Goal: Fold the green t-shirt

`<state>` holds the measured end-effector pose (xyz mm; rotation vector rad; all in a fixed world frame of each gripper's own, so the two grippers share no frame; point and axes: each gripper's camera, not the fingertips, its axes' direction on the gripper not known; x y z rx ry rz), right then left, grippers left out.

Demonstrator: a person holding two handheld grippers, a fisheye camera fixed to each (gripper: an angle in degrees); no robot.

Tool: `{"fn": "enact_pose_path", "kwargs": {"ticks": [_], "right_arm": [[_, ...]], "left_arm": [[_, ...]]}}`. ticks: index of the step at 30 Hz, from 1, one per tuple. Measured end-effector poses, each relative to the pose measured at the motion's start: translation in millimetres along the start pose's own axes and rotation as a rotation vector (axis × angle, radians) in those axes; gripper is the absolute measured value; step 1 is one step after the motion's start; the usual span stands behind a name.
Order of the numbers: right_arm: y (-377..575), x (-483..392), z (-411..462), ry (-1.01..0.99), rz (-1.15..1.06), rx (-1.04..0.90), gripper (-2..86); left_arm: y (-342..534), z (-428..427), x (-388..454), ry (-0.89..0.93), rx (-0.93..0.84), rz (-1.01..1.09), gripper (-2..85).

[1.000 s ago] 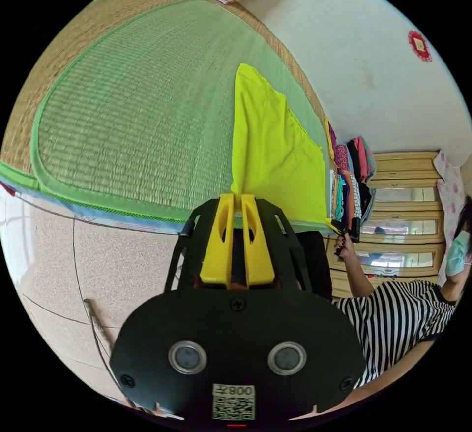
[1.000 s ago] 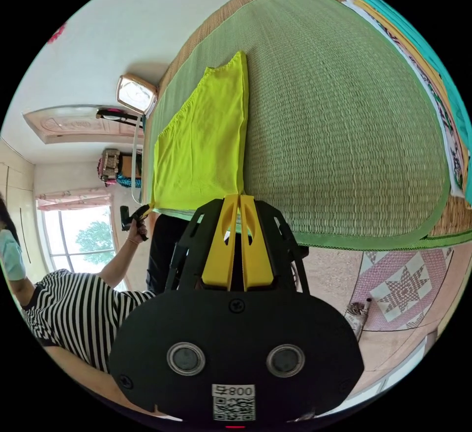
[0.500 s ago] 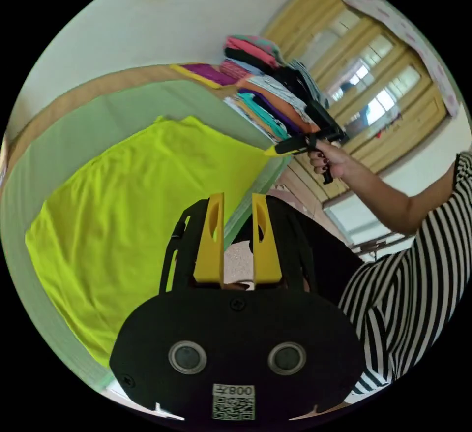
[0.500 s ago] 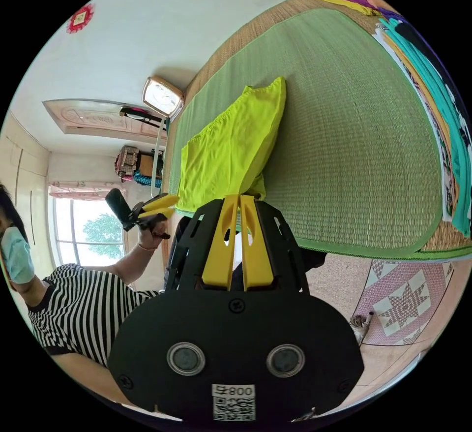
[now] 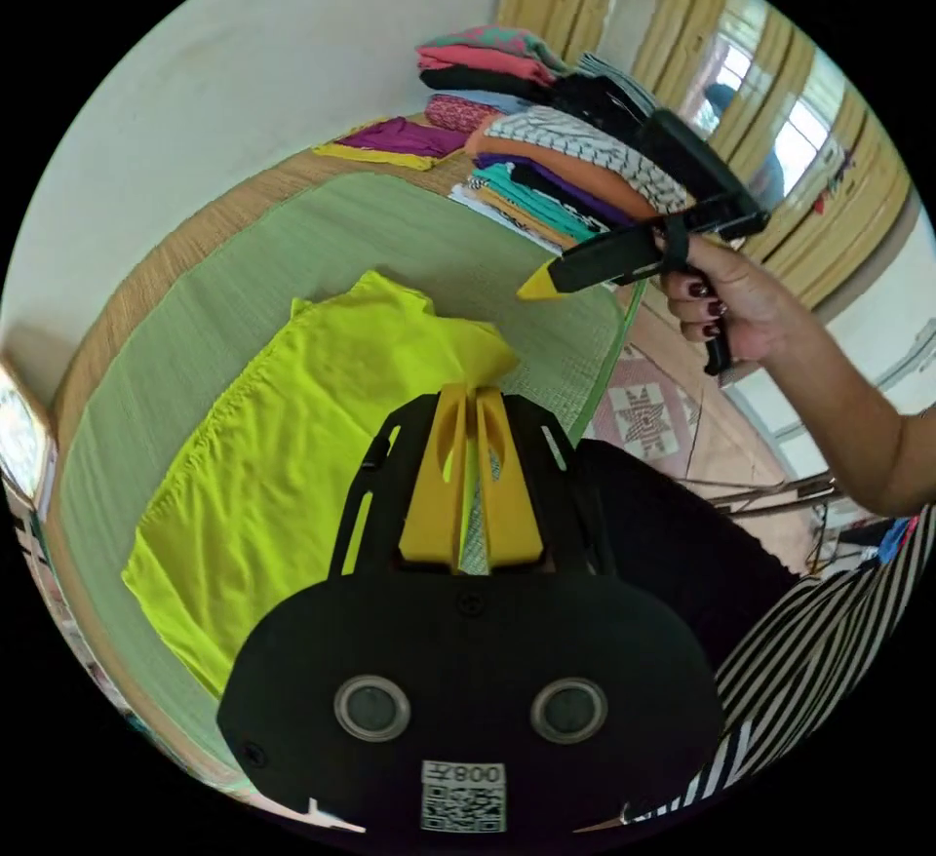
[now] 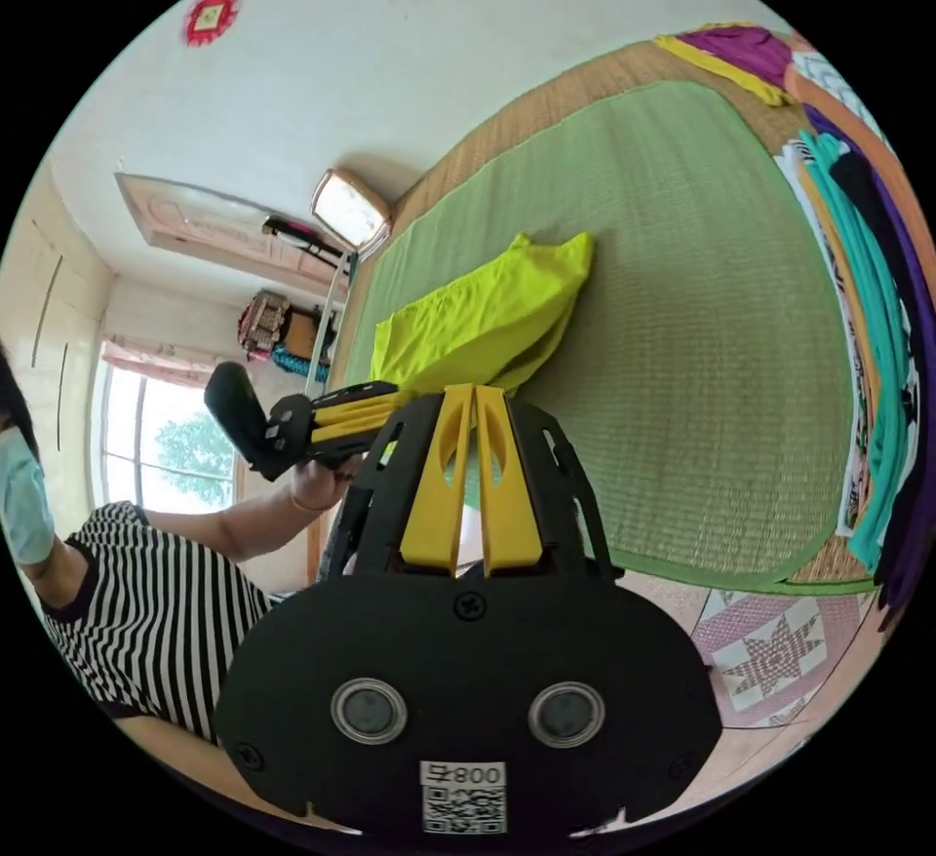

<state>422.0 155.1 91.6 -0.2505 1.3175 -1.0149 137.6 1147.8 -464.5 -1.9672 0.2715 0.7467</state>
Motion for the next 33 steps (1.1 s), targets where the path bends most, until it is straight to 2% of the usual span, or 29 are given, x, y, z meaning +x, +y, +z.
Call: {"fn": "enact_pose_path", "kwargs": {"ticks": [4,11,20,33], "right_arm": [[-24,50,6,-0.114,0.122,0.05,7.0],[-78,98,39,-0.242,0.258,0.061,9.8],[-127,112,77,-0.109,0.296,-0.055,8.9],[-168,103,116,-0.136,0.258,-0.114,2.4]], "left_arm": [[-5,5,1,0.083,0.037,-0.098,1.4],[-24,24,30,0.092,0.017,-0.072,1.5],[-36,48,53,0.132,0.003,-0.044,1.5],[-20,57,51,0.178,0.006,-0.04,1.5]]}}
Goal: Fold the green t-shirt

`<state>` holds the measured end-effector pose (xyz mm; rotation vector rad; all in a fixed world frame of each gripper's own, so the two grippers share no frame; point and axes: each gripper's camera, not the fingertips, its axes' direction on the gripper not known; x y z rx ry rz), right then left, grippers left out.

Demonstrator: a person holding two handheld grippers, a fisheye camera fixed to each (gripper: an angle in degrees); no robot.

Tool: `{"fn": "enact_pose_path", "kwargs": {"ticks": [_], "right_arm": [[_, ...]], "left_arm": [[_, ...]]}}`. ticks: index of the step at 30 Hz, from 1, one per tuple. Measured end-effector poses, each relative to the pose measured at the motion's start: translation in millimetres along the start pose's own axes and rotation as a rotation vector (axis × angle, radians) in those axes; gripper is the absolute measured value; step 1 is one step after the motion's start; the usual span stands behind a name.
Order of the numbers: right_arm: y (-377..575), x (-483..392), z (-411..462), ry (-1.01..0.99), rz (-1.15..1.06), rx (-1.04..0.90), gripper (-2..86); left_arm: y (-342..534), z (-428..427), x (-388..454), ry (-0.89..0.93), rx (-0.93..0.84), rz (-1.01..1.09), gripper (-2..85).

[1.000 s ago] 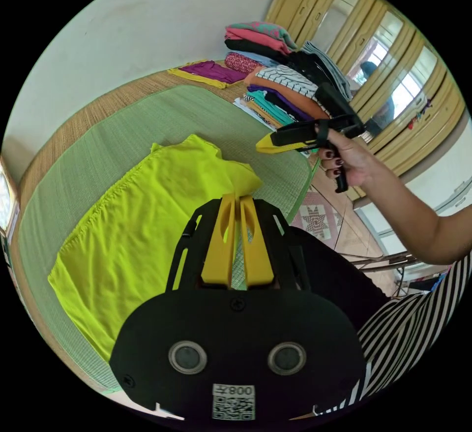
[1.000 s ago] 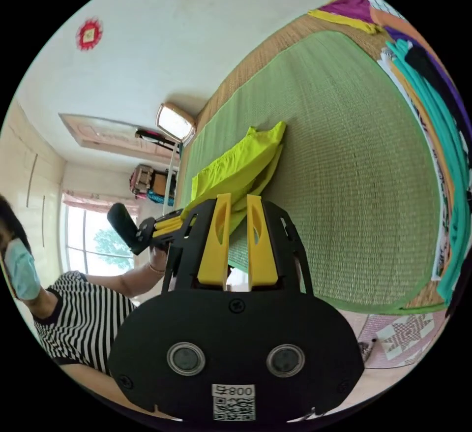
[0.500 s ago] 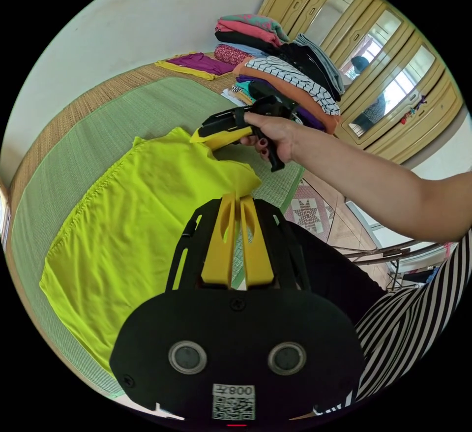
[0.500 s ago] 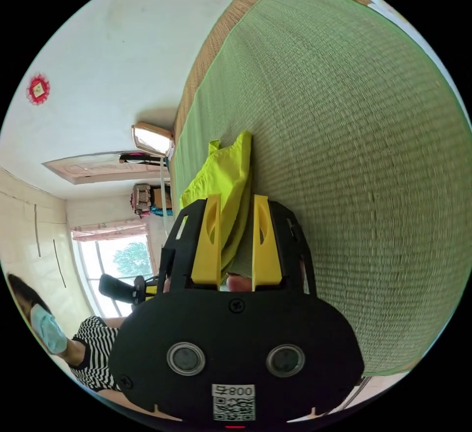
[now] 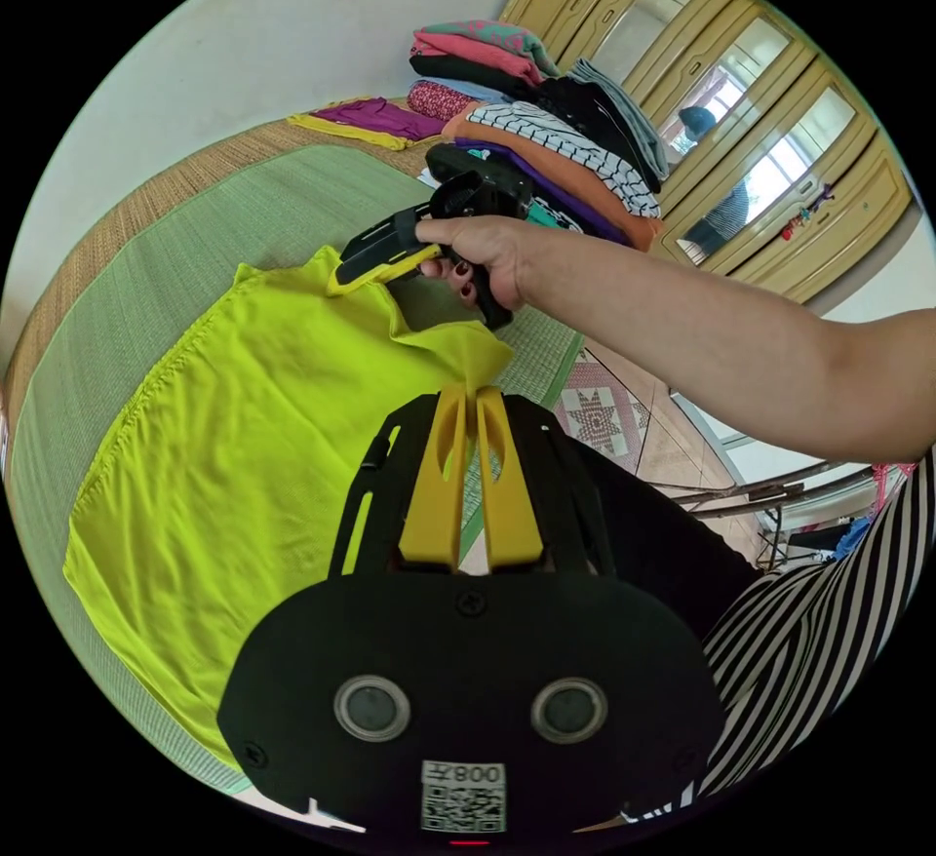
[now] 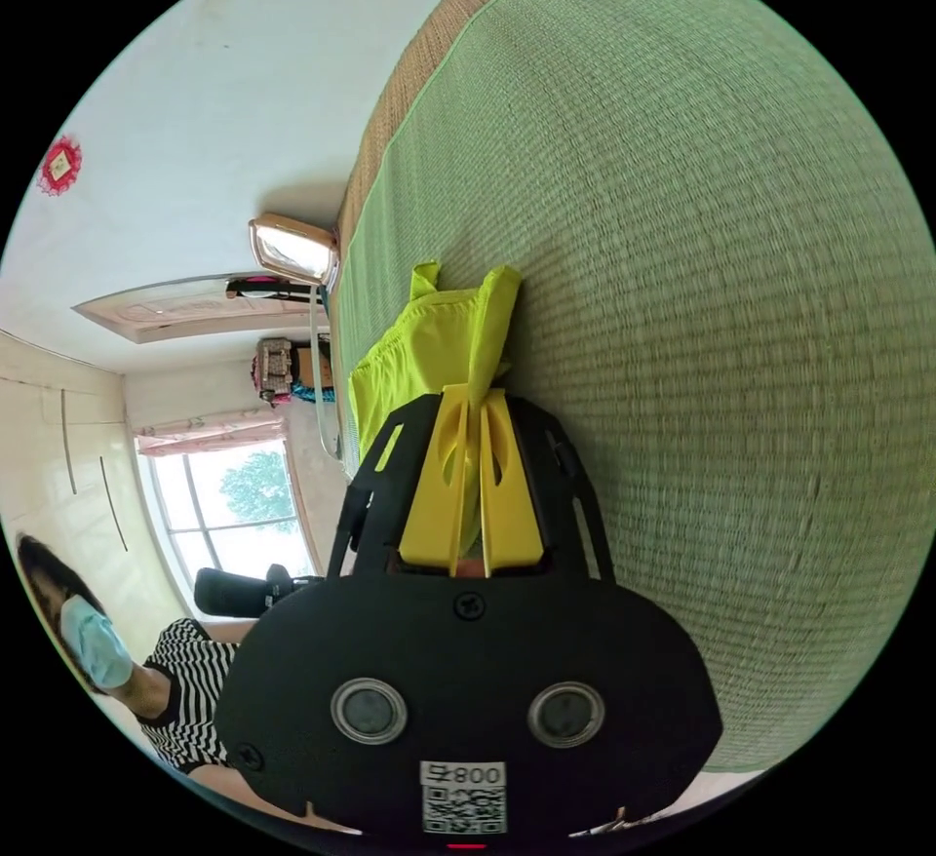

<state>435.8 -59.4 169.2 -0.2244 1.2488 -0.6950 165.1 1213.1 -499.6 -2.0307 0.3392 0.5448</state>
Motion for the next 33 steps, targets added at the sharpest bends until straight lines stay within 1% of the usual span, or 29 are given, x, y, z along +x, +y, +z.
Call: {"fn": "enact_pose_path", "kwargs": {"ticks": [2,8,13,18,21,27,29,33], "right_arm": [[-2,-3,2,-0.041,-0.003,0.003,1.8],[0,-20,-6,-0.071,-0.031,0.058,1.1],[5,-35,-2,-0.065,-0.037,0.084,1.1],[8,-57,11,-0.072,-0.045,0.118,0.9],[8,-85,24,-0.083,-0.08,0.139,0.9],[4,-171,73,-0.105,-0.218,0.15,0.7],[2,-208,102,-0.1,-0.275,0.138,0.7],[1,-262,157,-0.073,-0.353,0.107,0.7]], "left_arm": [[8,-5,-5,0.006,0.011,0.0,1.4],[33,-23,-19,0.046,0.05,-0.012,1.3],[59,-36,-34,0.071,0.064,-0.013,1.2],[95,-66,-62,0.106,0.131,-0.044,1.2],[127,-95,-89,0.14,0.206,-0.091,1.2],[219,-167,-154,0.197,0.4,-0.234,1.2],[266,-195,-183,0.202,0.484,-0.32,1.3],[342,-228,-226,0.195,0.582,-0.468,1.2]]}}
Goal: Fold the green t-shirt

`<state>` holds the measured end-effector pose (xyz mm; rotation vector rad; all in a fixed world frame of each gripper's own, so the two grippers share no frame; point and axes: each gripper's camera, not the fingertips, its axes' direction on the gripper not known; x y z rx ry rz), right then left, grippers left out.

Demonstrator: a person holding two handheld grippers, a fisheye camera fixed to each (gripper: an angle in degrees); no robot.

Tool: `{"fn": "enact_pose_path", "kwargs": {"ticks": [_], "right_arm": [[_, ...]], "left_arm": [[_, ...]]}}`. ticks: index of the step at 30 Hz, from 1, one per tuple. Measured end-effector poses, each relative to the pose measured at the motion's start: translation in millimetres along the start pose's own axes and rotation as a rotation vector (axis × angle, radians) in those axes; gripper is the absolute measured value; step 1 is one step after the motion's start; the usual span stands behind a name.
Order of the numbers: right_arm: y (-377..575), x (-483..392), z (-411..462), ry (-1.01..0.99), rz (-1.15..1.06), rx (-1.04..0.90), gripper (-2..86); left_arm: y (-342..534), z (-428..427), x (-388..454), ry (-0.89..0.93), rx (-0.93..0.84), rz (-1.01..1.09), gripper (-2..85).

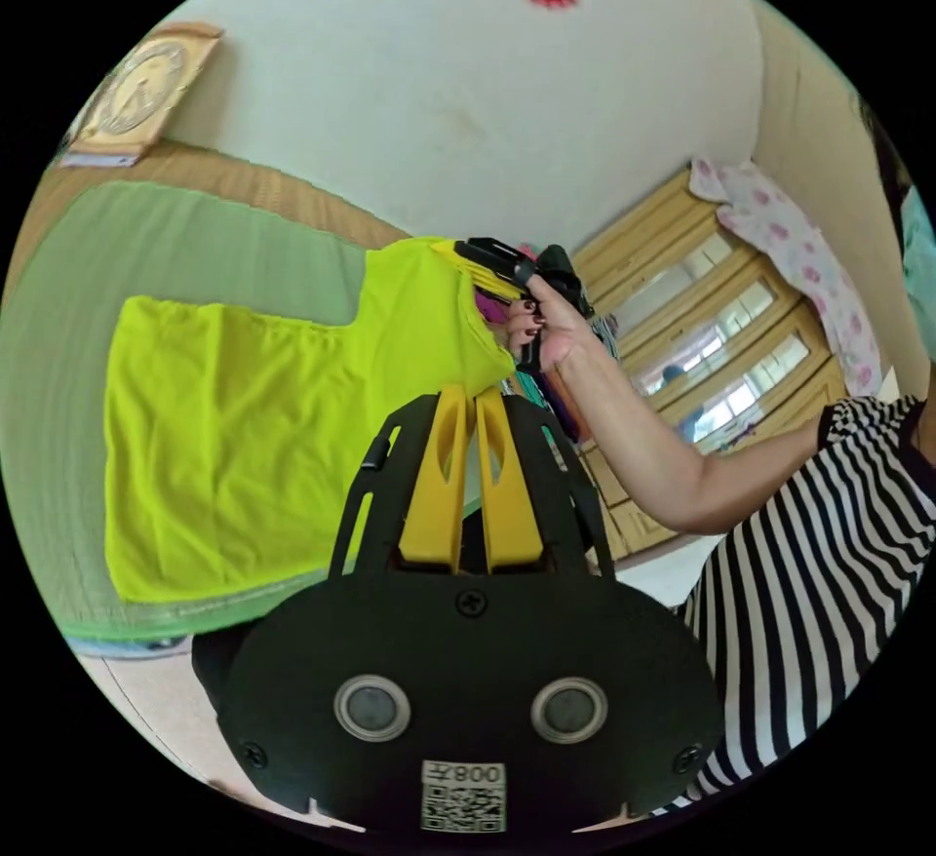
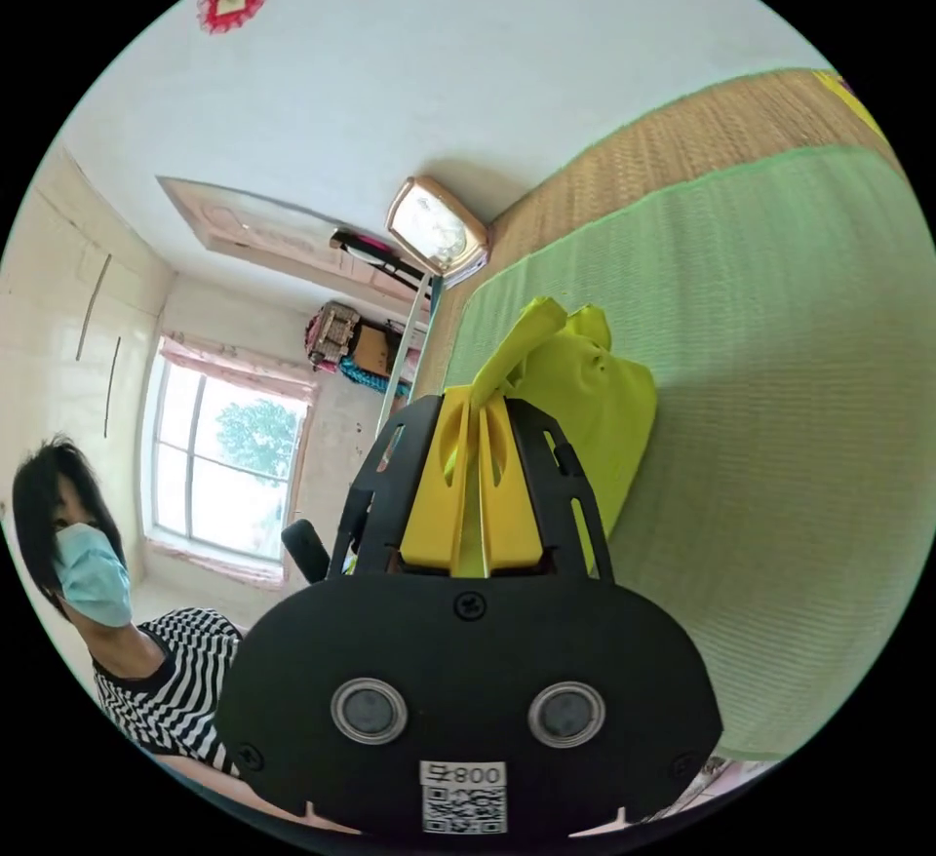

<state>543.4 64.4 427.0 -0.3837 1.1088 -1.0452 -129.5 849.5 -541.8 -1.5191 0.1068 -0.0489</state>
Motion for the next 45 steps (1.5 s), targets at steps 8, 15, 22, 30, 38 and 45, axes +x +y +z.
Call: {"fn": "enact_pose_path", "kwargs": {"ticks": [8,15,22,30,38,45], "right_arm": [[-14,-69,174,0.11,-0.079,-0.18,0.7],[-16,-90,297,0.226,-0.08,-0.299,0.9],[-13,-98,399,0.36,-0.074,-0.391,1.5],[-9,-123,476,0.405,-0.151,-0.464,4.2],[9,-176,501,0.413,-0.299,-0.448,5.9],[80,-200,505,0.462,-0.381,-0.553,5.9]], "left_arm": [[67,-120,-138,0.029,0.181,-0.352,0.9],[108,-177,-228,0.08,0.24,-0.555,0.7],[136,-219,-309,0.119,0.229,-0.744,0.9],[156,-259,-361,0.174,0.235,-0.808,1.1],[170,-298,-393,0.211,0.222,-0.802,1.2],[178,-331,-400,0.164,0.202,-0.754,1.1]]}}
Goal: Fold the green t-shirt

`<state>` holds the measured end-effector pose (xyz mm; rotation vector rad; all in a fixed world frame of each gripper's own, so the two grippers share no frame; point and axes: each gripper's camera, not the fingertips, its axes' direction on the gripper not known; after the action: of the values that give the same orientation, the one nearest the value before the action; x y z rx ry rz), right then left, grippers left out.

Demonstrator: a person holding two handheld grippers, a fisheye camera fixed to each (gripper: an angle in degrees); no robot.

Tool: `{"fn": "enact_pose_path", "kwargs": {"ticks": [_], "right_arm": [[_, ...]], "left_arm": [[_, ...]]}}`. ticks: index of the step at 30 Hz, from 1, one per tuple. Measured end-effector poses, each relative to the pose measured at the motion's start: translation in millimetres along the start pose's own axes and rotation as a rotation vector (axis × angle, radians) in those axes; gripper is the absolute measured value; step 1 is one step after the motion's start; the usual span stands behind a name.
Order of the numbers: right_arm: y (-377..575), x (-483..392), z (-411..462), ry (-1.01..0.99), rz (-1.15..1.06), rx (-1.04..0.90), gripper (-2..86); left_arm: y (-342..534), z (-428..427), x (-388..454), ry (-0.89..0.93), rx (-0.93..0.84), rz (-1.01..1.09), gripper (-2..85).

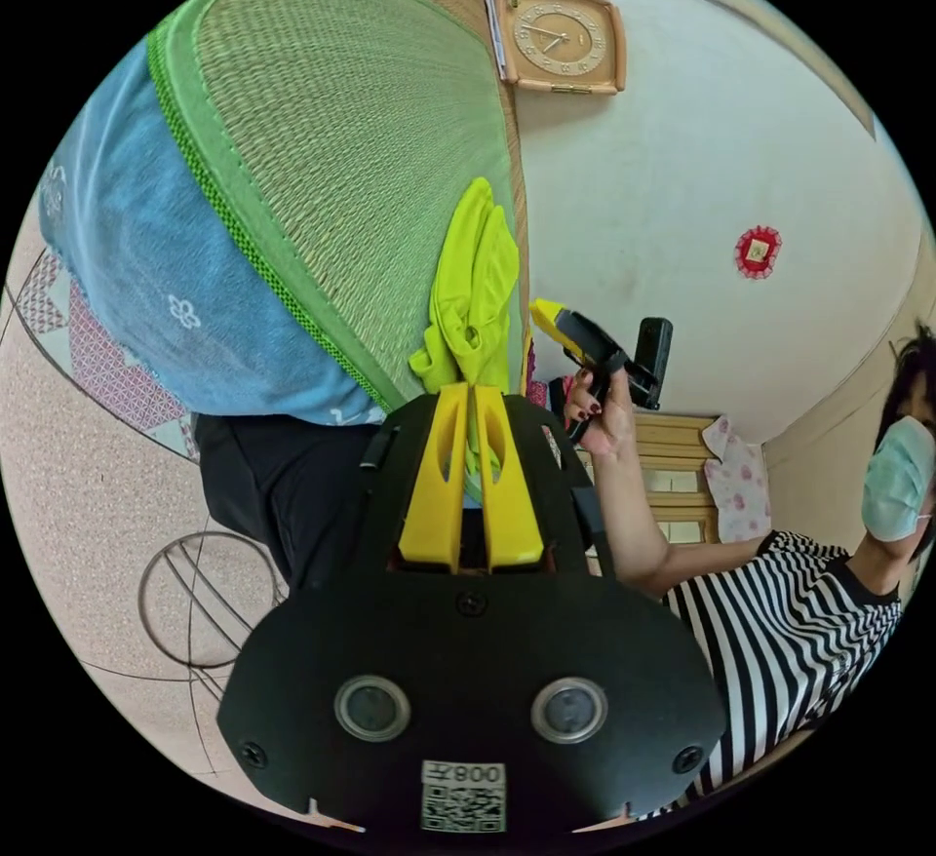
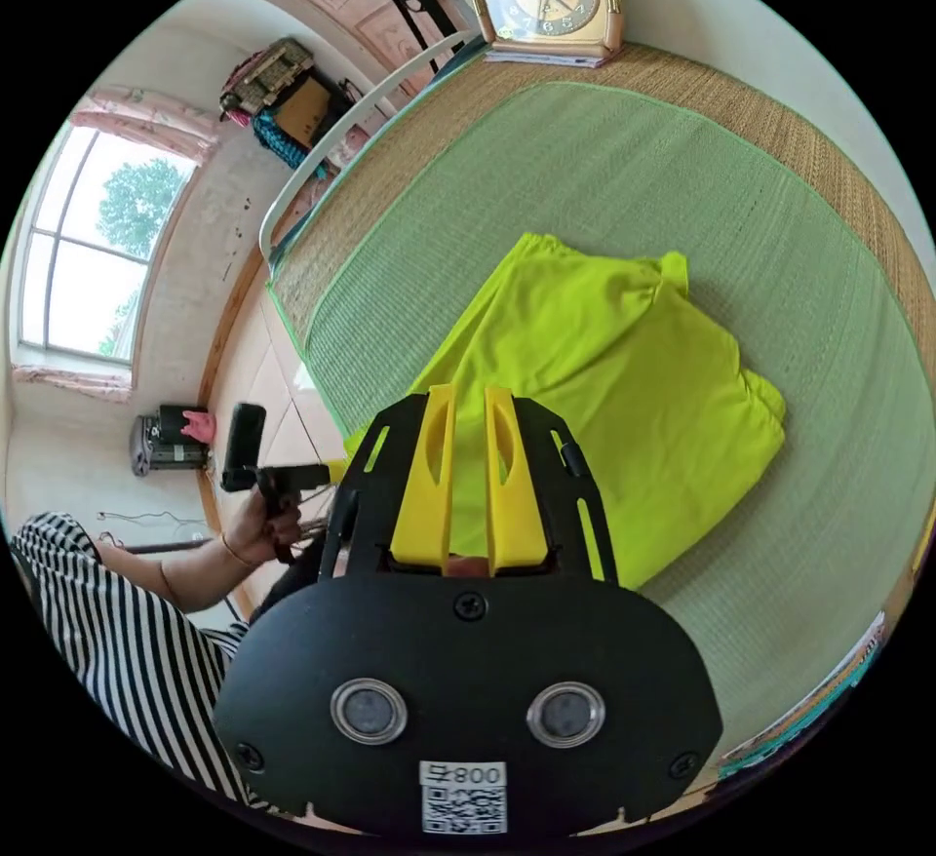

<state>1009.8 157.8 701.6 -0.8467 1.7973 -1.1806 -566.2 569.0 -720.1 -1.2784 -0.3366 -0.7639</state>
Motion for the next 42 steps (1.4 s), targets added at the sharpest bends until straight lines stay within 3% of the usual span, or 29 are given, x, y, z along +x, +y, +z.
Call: {"fn": "enact_pose_path", "kwargs": {"ticks": [6,17,42], "right_arm": [[65,-52,20,0.124,-0.052,-0.1,7.8],[144,-156,79,0.545,-0.264,-0.155,9.6],[186,-221,129,0.684,-0.24,-0.08,3.0]], "left_arm": [[-6,-15,-1,-0.01,-0.002,0.033,1.5],[-5,-28,-2,-0.082,0.0,0.059,2.3],[-2,0,24,-0.199,-0.043,0.076,0.2]]}}
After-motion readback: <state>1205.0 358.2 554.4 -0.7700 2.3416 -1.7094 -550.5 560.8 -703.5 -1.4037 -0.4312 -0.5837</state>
